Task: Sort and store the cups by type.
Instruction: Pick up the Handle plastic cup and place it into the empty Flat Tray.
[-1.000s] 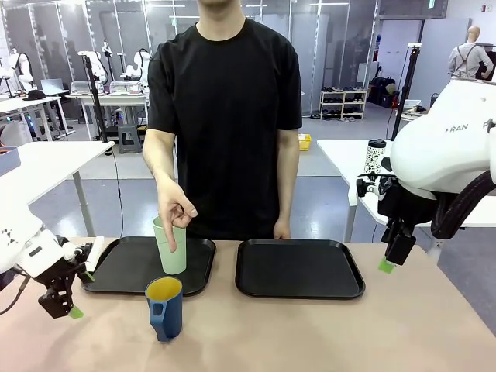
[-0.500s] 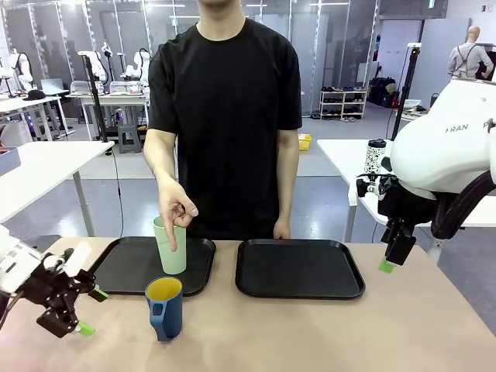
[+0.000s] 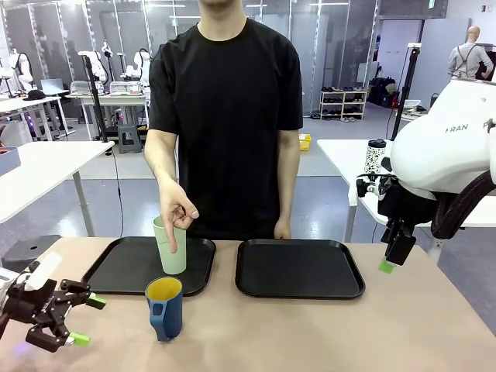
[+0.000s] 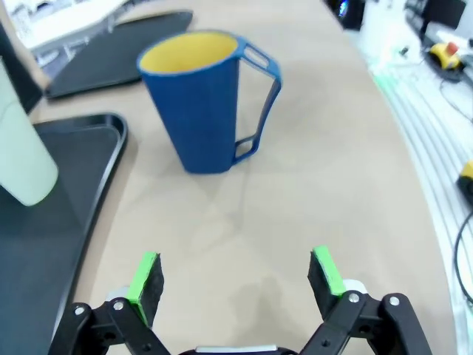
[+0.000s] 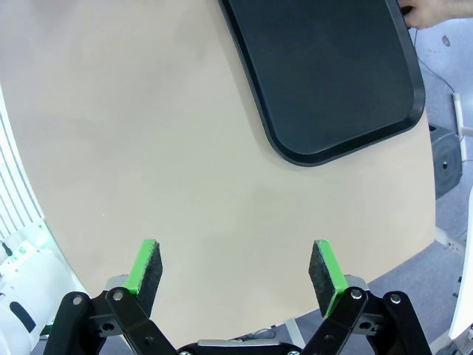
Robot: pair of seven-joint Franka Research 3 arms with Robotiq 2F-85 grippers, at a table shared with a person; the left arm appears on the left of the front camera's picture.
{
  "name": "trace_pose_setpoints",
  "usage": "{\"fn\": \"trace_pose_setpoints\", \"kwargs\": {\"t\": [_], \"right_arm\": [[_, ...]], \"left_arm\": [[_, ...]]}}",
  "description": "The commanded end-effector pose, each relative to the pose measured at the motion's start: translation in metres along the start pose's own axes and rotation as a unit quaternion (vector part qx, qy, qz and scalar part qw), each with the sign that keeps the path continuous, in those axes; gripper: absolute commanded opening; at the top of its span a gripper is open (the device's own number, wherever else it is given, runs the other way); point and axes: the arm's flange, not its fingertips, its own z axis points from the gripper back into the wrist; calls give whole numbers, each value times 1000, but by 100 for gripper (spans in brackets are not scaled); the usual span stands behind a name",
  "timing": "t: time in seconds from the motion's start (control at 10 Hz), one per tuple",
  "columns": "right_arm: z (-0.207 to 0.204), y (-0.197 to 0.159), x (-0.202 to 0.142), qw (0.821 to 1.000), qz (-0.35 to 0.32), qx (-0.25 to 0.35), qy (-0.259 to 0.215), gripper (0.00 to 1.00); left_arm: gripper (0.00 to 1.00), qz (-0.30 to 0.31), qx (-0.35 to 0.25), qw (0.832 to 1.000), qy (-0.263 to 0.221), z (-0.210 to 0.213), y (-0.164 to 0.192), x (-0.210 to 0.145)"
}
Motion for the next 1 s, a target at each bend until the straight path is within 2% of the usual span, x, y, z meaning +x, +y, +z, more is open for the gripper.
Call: {"fn": "trace_pose_setpoints", "kwargs": {"t": [0.0, 0.2, 0.4, 0.6, 0.7, 0.9], "right_arm": [[1, 0, 0, 1000, -4, 1, -1, 100], [1, 0, 0, 1000, -4, 1, -1, 100], [1, 0, 0, 1000, -4, 1, -1, 100], [1, 0, 0, 1000, -4, 1, -1, 100], [1, 0, 0, 1000, -4, 1, -1, 100], [1, 0, 0, 1000, -4, 1, -1, 100]], "left_arm": [[100, -8, 7, 997, -74, -7, -3, -11], [100, 8, 24, 994, -110, -12, 2, -18], [100, 17, 29, 991, -126, -15, 6, -20], [100, 23, 55, 990, -125, -10, 11, -13], [100, 37, 23, 993, -111, -1, 8, 5], [100, 37, 23, 993, -111, -1, 8, 5]]}}
